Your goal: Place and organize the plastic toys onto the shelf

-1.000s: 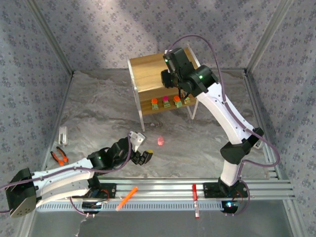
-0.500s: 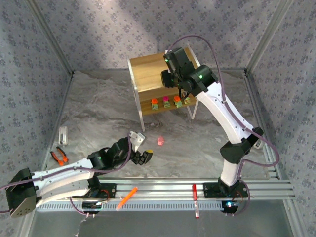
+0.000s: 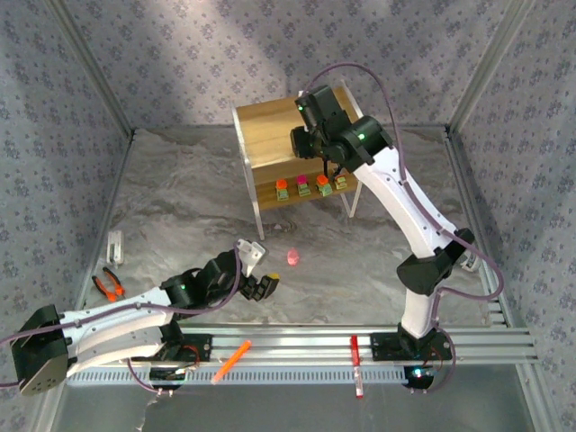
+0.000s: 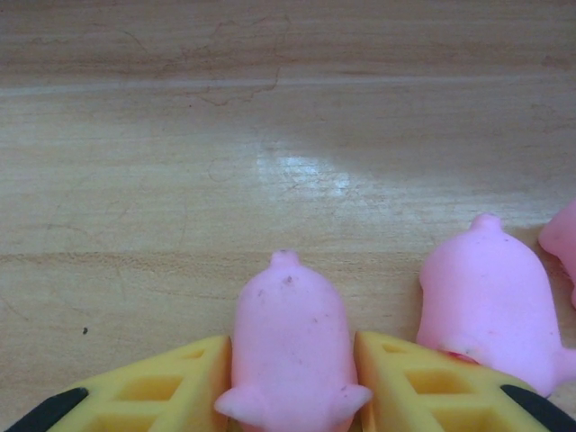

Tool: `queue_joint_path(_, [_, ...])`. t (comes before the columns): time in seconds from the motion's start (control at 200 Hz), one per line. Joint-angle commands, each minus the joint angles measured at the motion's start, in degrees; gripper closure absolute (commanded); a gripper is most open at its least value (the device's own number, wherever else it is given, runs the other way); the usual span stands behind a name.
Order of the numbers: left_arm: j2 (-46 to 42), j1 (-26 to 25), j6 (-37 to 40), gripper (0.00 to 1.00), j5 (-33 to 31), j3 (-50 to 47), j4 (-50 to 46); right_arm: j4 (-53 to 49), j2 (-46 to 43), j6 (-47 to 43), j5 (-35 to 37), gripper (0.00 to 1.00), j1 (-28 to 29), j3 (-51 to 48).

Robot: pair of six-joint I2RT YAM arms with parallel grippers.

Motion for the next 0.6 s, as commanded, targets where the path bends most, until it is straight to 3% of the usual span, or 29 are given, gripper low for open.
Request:
queue_joint_path(0.0, [0.06,-0.31,0.58,0.12,0.34,2.39,0.61,-1.27,0.37,-1.04,-0.69,0.58,-0.4,2.15])
queue_joint_path(0.595, [0.48,-0.3,0.66,0.12,0.34,2.49,0.77,-2.33,-2.16,-1.62,1.32,0.52,0.38,2.64])
